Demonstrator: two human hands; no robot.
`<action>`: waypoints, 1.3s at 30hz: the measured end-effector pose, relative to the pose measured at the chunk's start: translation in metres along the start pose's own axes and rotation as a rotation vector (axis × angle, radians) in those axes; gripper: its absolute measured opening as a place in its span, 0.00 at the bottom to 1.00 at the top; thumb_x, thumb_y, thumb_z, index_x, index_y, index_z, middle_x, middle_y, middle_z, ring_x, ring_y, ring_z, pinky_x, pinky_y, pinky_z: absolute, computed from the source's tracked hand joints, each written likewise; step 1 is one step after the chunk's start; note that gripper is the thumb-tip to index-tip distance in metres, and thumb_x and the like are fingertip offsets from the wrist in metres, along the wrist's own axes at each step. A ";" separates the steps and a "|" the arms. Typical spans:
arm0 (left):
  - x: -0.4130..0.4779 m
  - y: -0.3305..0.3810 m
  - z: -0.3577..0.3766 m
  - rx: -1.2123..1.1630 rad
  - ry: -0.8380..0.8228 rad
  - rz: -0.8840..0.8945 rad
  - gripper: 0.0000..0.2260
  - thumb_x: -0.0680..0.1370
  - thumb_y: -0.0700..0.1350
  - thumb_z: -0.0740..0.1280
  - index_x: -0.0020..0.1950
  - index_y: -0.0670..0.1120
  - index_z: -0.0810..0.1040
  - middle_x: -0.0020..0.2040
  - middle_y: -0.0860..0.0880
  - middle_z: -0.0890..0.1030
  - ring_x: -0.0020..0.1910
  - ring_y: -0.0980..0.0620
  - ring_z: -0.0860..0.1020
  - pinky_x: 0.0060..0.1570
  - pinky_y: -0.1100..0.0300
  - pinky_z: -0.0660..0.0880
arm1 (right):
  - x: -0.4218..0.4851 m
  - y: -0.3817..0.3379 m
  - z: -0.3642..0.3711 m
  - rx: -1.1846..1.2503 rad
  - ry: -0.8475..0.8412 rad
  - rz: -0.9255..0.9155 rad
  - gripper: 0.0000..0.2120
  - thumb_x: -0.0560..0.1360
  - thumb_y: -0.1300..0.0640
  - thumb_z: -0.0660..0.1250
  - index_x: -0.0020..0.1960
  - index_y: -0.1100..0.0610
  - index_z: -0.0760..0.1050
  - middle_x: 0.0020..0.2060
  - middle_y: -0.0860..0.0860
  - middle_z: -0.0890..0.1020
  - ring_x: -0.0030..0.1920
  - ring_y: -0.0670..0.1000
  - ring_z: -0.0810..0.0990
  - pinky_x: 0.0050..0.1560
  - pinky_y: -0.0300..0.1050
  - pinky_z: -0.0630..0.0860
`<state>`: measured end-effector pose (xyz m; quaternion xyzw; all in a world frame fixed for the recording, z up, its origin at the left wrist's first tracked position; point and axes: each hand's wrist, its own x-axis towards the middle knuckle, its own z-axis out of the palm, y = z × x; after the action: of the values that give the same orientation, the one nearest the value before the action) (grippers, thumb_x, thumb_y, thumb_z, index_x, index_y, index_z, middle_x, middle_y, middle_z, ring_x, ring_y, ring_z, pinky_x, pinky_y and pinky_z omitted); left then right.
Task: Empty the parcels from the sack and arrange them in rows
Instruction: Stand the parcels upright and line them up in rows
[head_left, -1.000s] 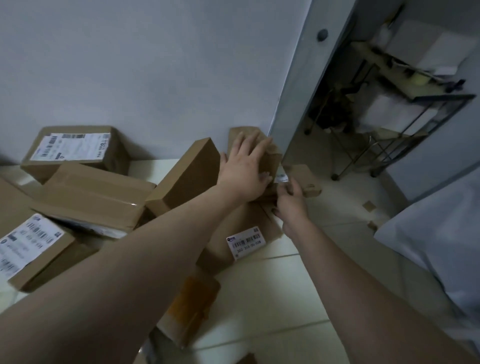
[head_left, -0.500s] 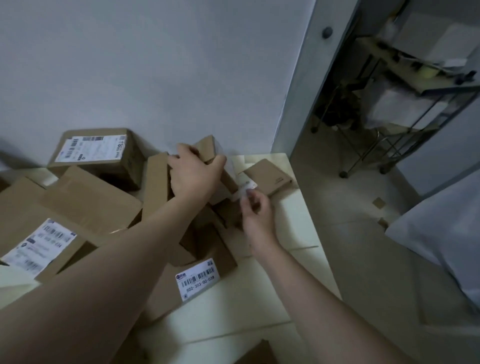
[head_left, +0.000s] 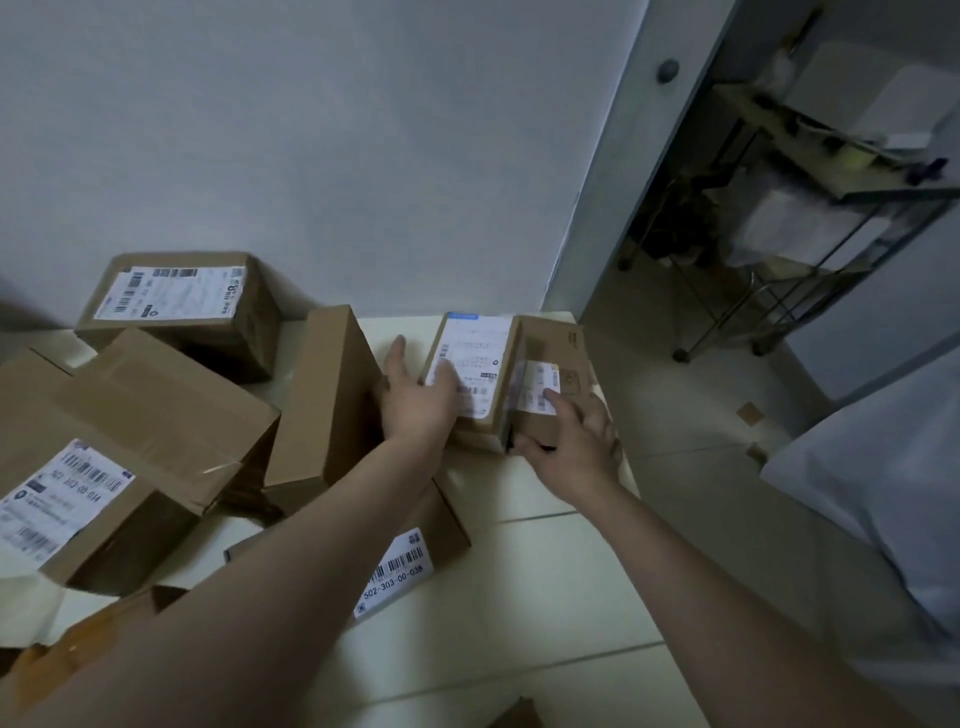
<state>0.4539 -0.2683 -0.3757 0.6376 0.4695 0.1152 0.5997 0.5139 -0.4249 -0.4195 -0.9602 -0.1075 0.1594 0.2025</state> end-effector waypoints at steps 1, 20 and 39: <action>-0.002 -0.003 0.002 0.098 -0.010 0.049 0.29 0.79 0.55 0.63 0.78 0.60 0.56 0.72 0.45 0.65 0.63 0.45 0.73 0.59 0.54 0.71 | 0.004 -0.002 0.001 -0.009 -0.015 -0.019 0.35 0.73 0.39 0.67 0.76 0.40 0.58 0.78 0.55 0.47 0.78 0.59 0.50 0.76 0.57 0.49; -0.029 0.002 0.011 0.769 0.064 0.235 0.35 0.73 0.60 0.72 0.75 0.56 0.58 0.66 0.39 0.59 0.63 0.40 0.63 0.55 0.53 0.72 | -0.011 -0.021 0.010 -0.261 0.083 -0.018 0.29 0.79 0.49 0.61 0.77 0.44 0.56 0.78 0.54 0.51 0.73 0.66 0.53 0.69 0.53 0.65; -0.098 0.036 -0.103 0.670 -0.065 0.396 0.48 0.73 0.44 0.71 0.80 0.46 0.38 0.64 0.41 0.76 0.61 0.42 0.76 0.56 0.53 0.75 | -0.097 -0.129 -0.024 1.099 -0.512 -0.017 0.36 0.63 0.27 0.68 0.67 0.41 0.73 0.62 0.46 0.81 0.62 0.51 0.80 0.62 0.56 0.76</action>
<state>0.3454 -0.2669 -0.2778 0.8798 0.3296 0.0487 0.3391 0.4143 -0.3440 -0.3184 -0.6454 -0.0625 0.4160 0.6376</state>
